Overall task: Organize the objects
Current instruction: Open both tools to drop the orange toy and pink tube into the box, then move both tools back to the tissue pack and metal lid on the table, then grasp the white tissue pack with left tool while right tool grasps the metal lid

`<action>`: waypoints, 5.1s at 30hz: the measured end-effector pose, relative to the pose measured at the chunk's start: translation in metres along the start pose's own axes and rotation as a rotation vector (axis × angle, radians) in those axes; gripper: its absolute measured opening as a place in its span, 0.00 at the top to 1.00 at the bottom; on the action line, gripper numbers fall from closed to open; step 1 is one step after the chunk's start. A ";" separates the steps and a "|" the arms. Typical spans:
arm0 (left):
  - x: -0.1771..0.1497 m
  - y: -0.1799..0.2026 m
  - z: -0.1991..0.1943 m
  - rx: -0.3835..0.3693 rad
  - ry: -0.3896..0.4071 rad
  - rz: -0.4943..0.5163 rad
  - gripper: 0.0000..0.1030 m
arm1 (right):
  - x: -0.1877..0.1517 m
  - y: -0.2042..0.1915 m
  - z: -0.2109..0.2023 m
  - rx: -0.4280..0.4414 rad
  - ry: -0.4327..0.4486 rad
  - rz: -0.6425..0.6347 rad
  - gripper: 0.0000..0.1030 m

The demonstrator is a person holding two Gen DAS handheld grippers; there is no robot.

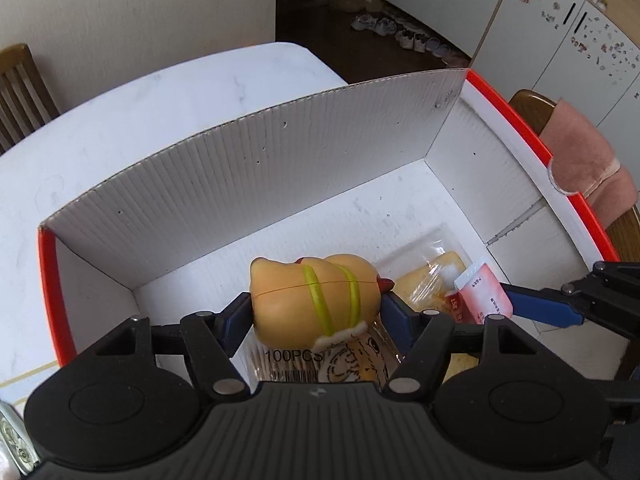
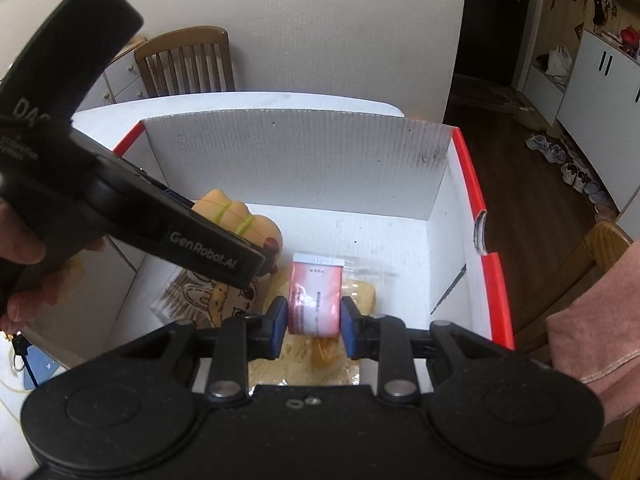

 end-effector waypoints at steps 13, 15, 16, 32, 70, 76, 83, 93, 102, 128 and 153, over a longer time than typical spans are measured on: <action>0.003 0.001 -0.007 -0.012 0.010 -0.003 0.30 | -0.002 0.006 -0.007 -0.021 -0.001 0.028 0.62; 0.002 0.000 -0.009 -0.009 0.017 -0.003 0.30 | -0.003 0.006 -0.011 -0.020 0.006 0.034 0.57; 0.001 -0.001 -0.010 -0.008 0.022 -0.004 0.30 | -0.003 0.006 -0.014 -0.018 0.010 0.039 0.56; -0.016 -0.008 -0.068 -0.093 0.128 -0.017 0.23 | -0.007 -0.003 -0.064 -0.037 0.078 0.089 0.46; -0.176 -0.181 -0.231 -0.198 0.344 -0.004 0.01 | -0.016 -0.211 -0.097 -0.026 0.135 0.101 0.10; -0.198 -0.223 -0.221 -0.159 0.300 -0.078 0.00 | -0.023 -0.234 -0.082 -0.031 0.114 0.128 0.10; -0.218 -0.277 -0.207 -0.109 0.313 -0.175 0.00 | -0.023 -0.253 -0.058 -0.051 0.096 0.155 0.10; -0.231 -0.315 -0.183 -0.016 0.374 -0.107 0.00 | -0.020 -0.269 -0.020 -0.096 0.080 0.162 0.10; -0.228 -0.321 -0.152 -0.015 0.348 0.135 0.00 | -0.019 -0.268 0.010 -0.134 0.028 0.188 0.13; -0.197 -0.334 -0.097 -0.094 0.216 0.323 0.01 | -0.009 -0.264 0.060 -0.238 -0.037 0.259 0.34; -0.207 -0.333 -0.120 -0.045 0.281 0.200 0.59 | -0.008 -0.281 0.046 -0.237 -0.006 0.163 0.64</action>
Point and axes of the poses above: each gripper's, at about its wrist camera, not at the fingertips, and z roughly the way its jaws point, y to its right, x to its top, the point moved 3 cm from there along z, roughly the way its jaws point, and after that the axes turned 6 degrees about -z, right-handed, at the moved point
